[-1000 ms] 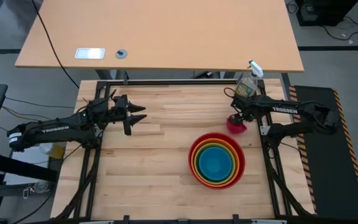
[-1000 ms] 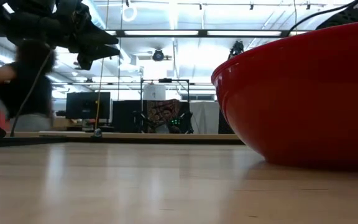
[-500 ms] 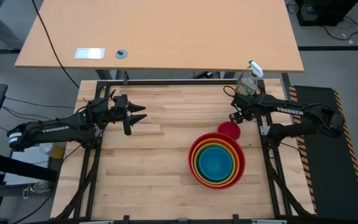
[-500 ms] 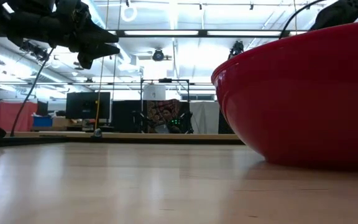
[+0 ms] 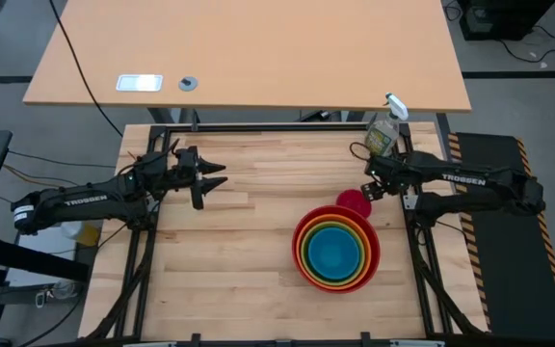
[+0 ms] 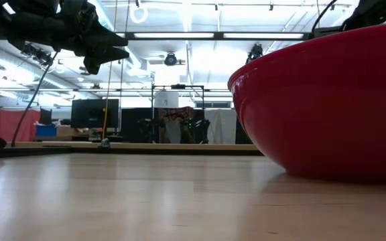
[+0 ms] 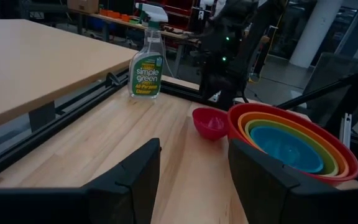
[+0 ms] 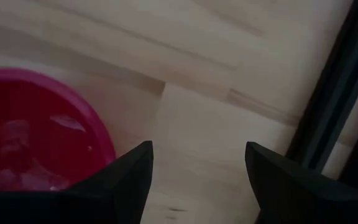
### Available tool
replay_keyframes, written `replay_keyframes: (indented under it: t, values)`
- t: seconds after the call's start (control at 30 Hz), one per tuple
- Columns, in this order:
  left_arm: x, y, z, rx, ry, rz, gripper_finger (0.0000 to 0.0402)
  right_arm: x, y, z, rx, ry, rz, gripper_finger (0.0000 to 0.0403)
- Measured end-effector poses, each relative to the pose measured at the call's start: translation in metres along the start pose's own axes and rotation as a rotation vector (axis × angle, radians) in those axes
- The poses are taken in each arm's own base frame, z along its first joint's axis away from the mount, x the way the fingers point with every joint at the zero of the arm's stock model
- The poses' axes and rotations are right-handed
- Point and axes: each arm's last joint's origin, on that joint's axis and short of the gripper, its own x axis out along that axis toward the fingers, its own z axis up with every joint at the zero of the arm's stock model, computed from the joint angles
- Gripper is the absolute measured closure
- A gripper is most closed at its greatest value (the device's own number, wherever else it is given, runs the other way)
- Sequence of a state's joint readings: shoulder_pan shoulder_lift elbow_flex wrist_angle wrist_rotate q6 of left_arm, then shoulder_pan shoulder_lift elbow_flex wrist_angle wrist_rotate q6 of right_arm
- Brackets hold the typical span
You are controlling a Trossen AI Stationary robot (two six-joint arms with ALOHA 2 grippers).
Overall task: Nest bowls inside each other
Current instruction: Stack the red bowl on top of the blue bowl
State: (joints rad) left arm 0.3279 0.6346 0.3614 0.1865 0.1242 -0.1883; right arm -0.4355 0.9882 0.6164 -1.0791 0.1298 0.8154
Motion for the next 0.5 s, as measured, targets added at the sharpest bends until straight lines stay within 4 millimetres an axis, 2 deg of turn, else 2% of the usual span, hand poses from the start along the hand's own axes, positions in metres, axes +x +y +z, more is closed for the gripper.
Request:
replay_keyframes:
  t: [0.27,0.5]
  values:
    - [0.000,0.000,0.000,0.024,-0.001,0.000,0.0209,0.007,0.004,-0.012,0.008,-0.102,-0.034,0.0146]
    - [0.000,0.000,0.000,0.035,-0.004,-0.001,0.0209,0.006,0.005,-0.015,-0.018,-0.145,-0.044,0.0147]
